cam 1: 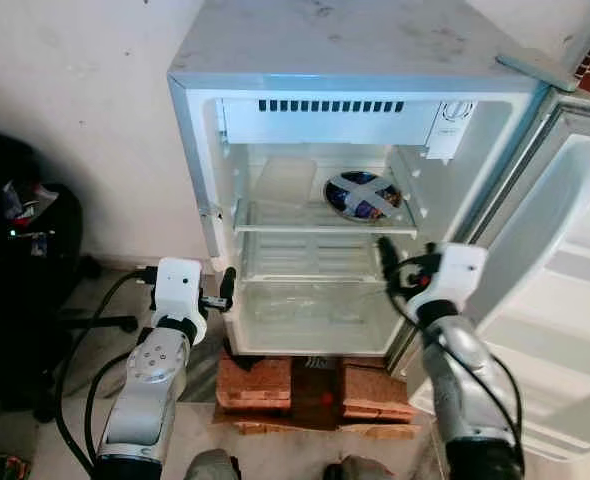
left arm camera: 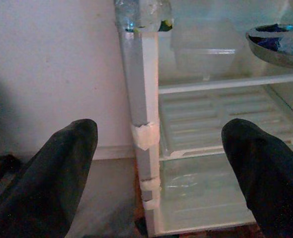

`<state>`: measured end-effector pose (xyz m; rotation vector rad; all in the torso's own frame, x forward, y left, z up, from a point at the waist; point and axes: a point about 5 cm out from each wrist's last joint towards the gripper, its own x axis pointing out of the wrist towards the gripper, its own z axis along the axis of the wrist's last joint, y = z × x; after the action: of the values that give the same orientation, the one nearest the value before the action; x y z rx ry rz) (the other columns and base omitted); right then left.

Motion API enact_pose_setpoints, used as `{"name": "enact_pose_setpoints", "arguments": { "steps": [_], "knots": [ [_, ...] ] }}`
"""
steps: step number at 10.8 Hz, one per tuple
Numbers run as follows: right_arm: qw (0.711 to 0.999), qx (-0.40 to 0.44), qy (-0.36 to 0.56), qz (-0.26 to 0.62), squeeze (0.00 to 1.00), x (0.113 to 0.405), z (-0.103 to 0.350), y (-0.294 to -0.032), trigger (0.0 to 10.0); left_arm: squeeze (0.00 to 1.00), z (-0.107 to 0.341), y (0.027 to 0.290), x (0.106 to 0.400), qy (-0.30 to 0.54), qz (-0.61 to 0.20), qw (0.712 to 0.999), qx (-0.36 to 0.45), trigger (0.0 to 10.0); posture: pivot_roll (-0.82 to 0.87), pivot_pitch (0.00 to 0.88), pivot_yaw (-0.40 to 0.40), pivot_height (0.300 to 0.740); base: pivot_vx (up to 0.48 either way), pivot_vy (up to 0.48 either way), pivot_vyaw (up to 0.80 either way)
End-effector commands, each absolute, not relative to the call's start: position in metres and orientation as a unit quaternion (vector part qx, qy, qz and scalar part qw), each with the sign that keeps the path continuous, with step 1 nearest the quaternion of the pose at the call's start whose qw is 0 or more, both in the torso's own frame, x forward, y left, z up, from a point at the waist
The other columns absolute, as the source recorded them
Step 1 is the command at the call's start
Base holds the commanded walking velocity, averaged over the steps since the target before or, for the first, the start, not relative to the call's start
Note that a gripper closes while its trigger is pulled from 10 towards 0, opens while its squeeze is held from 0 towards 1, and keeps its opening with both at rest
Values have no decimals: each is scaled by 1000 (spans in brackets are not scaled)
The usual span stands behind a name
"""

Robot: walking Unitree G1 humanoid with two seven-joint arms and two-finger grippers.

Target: Restocking fridge

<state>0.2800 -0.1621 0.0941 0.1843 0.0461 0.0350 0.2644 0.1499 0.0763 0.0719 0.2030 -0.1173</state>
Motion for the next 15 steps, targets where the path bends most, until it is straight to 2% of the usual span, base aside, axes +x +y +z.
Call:
{"name": "enact_pose_setpoints", "arguments": {
  "steps": [1, 7, 9, 13, 15],
  "knots": [
    [995, 99, 27, 13, 0, 282, 95, -162, 10000, 0, 76, 155, 265, 102, -48, 993, 42, 10000, 45, 0, 21, 740, -255, 0, 0],
    [994, 103, 33, -5, 0, 279, 97, -170, 10000, 0, 76, 153, 267, 101, -51, 992, 49, 10000, 27, 0, 11, 740, -255, 0, 0],
    [995, 99, 18, -8, 0, 281, 106, -172, 10000, 0, 78, 157, 272, 90, -45, 992, 70, 10000, 19, 0, 13, 740, 0, 0, 0],
    [996, 84, 8, -20, 0, 288, 115, -183, 10000, 0, 90, 160, 285, 88, -47, 991, 90, 10000, 21, 0, 23, 740, 0, -408, 0],
    [996, 87, -4, -13, 0, 290, 126, -180, 10000, 0, 107, 150, 290, 58, -67, 991, 100, 10000, 36, 26, 21, 740, 0, -422, 0]
  ]
}}
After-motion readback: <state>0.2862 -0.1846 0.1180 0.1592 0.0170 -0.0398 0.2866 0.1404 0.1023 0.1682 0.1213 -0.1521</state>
